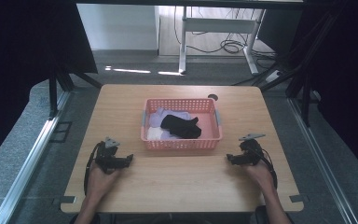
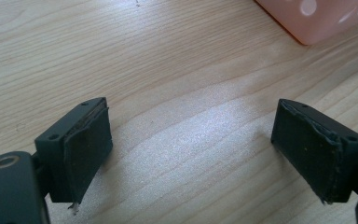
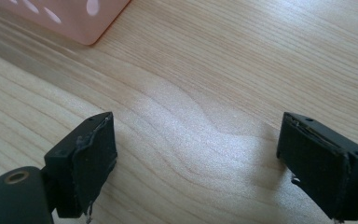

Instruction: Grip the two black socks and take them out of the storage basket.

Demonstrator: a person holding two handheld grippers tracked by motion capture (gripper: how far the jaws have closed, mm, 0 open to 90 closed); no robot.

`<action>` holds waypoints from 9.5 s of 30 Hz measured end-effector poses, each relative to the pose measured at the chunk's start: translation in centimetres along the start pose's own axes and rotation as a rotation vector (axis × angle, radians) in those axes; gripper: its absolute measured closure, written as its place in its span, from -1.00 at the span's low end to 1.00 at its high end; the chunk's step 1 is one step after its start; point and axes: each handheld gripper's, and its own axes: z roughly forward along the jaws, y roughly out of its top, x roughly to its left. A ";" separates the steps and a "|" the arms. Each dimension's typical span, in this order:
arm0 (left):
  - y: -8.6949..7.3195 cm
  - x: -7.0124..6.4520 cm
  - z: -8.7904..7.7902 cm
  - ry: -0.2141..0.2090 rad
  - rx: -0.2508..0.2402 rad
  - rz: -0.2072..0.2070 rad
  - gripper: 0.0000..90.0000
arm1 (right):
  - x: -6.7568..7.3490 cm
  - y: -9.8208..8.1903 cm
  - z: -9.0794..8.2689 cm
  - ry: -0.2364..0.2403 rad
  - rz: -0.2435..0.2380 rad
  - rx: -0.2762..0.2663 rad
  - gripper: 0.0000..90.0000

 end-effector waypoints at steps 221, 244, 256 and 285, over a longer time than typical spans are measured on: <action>0.0 0.0 0.0 0.000 0.005 0.005 -0.74 | -7.2 10.6 -6.6 -0.050 0.114 -0.012 0.80; 0.0 0.0 0.0 0.000 0.003 0.005 -0.74 | -6.3 8.6 -3.1 -0.015 0.107 0.082 0.10; 0.0 0.0 0.0 0.000 0.005 0.006 -0.74 | -4.2 11.2 -5.1 0.016 0.046 0.018 -0.16; 0.0 0.0 0.0 -0.001 0.001 0.006 -0.74 | 6.2 16.9 1.4 0.220 -0.176 0.058 -0.33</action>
